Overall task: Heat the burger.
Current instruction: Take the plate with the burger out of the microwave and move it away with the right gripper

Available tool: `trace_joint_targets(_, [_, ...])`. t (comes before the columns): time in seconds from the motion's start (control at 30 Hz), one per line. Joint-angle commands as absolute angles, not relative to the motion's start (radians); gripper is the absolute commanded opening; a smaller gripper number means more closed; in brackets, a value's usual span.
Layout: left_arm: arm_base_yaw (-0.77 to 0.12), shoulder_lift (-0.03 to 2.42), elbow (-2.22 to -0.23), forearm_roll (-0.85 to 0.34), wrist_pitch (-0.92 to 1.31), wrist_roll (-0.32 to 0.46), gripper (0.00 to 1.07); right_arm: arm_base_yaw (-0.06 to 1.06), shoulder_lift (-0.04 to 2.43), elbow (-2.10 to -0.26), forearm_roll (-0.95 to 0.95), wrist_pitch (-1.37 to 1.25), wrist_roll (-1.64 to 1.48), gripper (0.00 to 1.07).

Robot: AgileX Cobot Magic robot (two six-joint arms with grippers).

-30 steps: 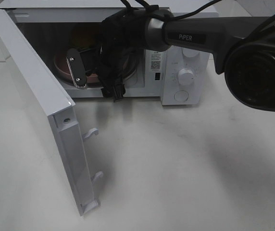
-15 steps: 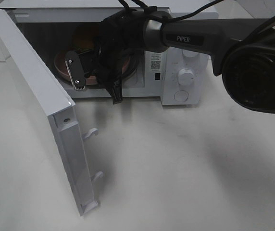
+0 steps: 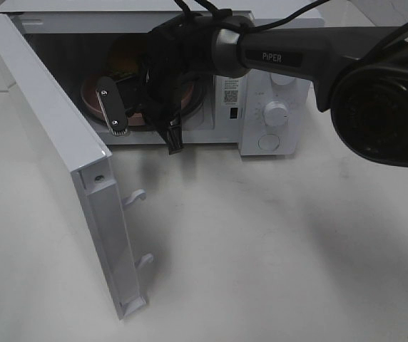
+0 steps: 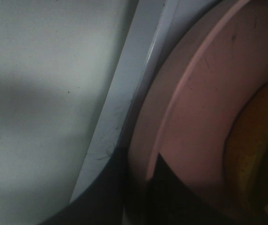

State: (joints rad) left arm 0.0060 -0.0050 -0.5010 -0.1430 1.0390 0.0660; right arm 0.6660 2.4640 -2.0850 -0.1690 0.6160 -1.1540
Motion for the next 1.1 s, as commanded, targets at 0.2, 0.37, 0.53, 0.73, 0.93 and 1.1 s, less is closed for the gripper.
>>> trace_joint_targets(0.2, [0.007, -0.026, -0.495, -0.148, 1.036, 0.065, 1.03, 0.669, 2.343, -1.943, -0.144, 0.578, -1.282, 0.0])
trace_joint_targets(0.37, [0.007, -0.026, -0.495, -0.148, 1.036, 0.065, 1.03, 0.666, 2.259, -1.827, -0.142, 0.504, -1.31, 0.0])
trace_joint_targets(0.53, [0.007, -0.026, -0.495, -0.148, 1.036, 0.065, 1.03, 0.663, 2.196, -1.729, -0.122, 0.417, -1.361, 0.0])
trace_joint_targets(0.73, [0.007, -0.026, -0.495, -0.148, 1.036, 0.065, 1.03, 0.663, 2.121, -1.605, -0.121, 0.341, -1.364, 0.0])
trace_joint_targets(0.93, [0.007, -0.026, -0.495, -0.148, 1.036, 0.065, 1.03, 0.663, 2.071, -1.528, -0.121, 0.312, -1.368, 0.0])
trace_joint_targets(1.1, [0.007, -0.026, -0.495, -0.148, 1.036, 0.065, 1.03, 0.662, 2.023, -1.474, -0.117, 0.298, -1.405, 0.0])
